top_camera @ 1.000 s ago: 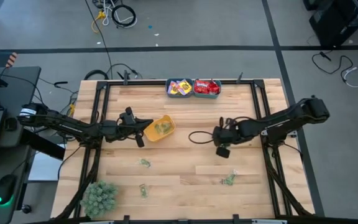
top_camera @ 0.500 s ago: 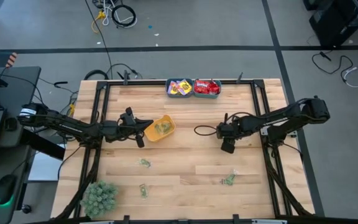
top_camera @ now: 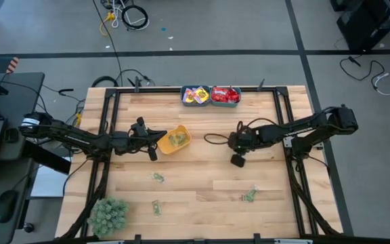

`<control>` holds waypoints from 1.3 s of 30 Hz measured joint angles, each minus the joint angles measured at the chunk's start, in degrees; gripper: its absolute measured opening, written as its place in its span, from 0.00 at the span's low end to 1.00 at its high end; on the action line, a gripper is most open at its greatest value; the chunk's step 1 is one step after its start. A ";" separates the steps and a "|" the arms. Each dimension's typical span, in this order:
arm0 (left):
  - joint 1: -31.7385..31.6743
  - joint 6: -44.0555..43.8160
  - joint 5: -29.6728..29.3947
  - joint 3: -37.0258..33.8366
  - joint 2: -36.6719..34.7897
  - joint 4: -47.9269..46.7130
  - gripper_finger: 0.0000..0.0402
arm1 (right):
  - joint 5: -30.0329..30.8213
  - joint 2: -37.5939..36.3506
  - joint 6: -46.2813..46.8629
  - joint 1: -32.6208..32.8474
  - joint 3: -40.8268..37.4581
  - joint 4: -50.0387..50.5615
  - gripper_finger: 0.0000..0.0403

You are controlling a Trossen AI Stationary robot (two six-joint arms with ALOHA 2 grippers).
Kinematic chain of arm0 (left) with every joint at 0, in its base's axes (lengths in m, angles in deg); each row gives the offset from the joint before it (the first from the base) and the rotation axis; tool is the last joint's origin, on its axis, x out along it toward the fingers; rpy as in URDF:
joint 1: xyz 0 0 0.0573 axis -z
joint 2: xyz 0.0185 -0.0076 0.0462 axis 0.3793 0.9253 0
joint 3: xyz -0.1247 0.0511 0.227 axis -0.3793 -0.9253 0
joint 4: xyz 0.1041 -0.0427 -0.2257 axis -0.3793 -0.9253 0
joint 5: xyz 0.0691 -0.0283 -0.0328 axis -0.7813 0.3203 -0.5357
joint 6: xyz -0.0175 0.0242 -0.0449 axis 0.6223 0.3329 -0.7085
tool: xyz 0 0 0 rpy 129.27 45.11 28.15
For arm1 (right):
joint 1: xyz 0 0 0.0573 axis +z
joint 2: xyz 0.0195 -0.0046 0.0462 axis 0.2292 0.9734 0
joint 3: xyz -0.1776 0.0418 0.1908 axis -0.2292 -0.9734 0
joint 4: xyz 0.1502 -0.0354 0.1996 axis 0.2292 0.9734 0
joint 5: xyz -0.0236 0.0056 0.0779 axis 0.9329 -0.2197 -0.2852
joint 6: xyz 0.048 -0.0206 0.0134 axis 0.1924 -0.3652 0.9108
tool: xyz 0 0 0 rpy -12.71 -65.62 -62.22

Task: Sort candy
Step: Put the green gummy into the yellow bin

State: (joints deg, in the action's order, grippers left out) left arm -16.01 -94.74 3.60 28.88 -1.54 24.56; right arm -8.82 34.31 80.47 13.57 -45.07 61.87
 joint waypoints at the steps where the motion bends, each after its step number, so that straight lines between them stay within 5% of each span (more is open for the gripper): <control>1: 0.00 0.00 0.00 0.00 0.00 0.05 0.00 | 0.04 0.15 -0.53 -0.06 0.75 -2.92 0.07; 9: -0.02 0.03 -0.04 0.00 0.00 0.17 0.00 | 0.02 9.14 -11.52 -0.28 13.04 -22.96 0.01; 17: -0.02 0.29 -0.15 0.00 0.00 0.14 0.00 | -3.00 24.22 -20.12 -2.33 31.90 -21.89 0.02; 24: -0.02 2.39 -0.30 0.00 0.00 2.44 0.00 | -3.44 32.79 -21.26 -3.98 40.68 -19.27 0.04; 31: -0.02 2.89 -0.55 0.00 0.00 2.73 0.00 | -4.50 36.86 -22.82 -4.22 42.29 -19.10 0.17; 39: -0.02 2.87 -0.55 0.00 0.00 2.59 0.00 | -4.51 33.01 -23.18 -2.47 42.42 -17.43 0.49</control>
State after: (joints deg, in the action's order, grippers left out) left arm -16.03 -91.87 3.05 28.88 -1.54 27.15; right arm -13.33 67.32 57.30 11.10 -2.65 44.43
